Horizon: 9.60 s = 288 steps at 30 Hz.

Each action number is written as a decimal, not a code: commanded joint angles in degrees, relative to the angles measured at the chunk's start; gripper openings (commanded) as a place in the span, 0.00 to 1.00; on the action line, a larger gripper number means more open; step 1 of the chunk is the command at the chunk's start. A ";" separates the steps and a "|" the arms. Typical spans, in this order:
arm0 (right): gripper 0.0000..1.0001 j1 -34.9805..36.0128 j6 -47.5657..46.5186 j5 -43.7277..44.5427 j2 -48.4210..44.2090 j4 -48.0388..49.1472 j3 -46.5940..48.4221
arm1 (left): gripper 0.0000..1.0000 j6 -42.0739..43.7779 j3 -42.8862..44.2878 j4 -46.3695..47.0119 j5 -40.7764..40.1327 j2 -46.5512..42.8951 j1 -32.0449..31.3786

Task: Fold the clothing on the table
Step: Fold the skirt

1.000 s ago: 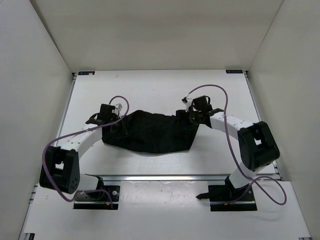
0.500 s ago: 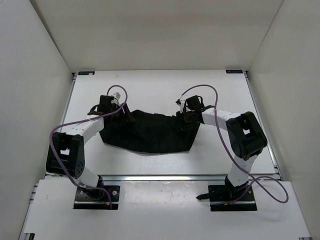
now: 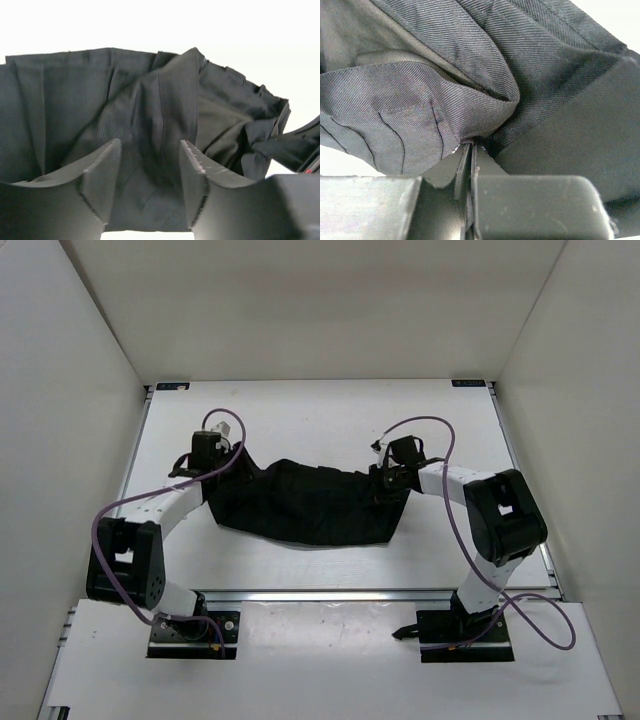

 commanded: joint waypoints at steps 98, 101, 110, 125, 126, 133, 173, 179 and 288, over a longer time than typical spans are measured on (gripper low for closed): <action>0.78 -9.39 5.69 9.08 -17.91 -2.31 -13.58 | 0.34 14.04 7.61 -18.31 -15.29 8.48 -2.69; 0.77 -10.45 6.39 5.74 -18.88 1.20 -15.59 | 0.31 13.95 7.17 -18.31 -15.55 8.74 -2.25; 0.79 -5.62 5.69 4.58 -12.12 1.30 -12.01 | 0.13 13.42 5.15 -17.34 -13.62 11.81 -3.75; 0.00 -4.38 3.06 15.66 -5.16 -6.78 -6.02 | 0.00 11.84 5.85 -16.64 -11.08 14.36 -6.99; 0.00 -5.08 2.10 16.62 -5.86 -7.22 -5.76 | 0.00 11.75 6.20 -16.73 -10.98 15.32 -8.22; 0.00 -10.28 -2.92 15.68 -12.28 -14.43 3.36 | 0.00 7.62 9.18 -13.30 -3.69 19.63 -15.51; 0.38 16.35 12.72 4.50 8.02 -13.90 29.49 | 0.00 -4.86 12.00 4.10 15.03 27.73 -14.38; 0.54 15.03 14.65 4.24 1.18 -15.57 33.87 | 0.24 -1.97 14.54 -1.16 21.09 22.89 -7.63; 0.41 -3.94 9.03 2.05 -10.17 0.53 0.90 | 0.03 0.67 1.00 -5.02 -0.44 0.22 -15.26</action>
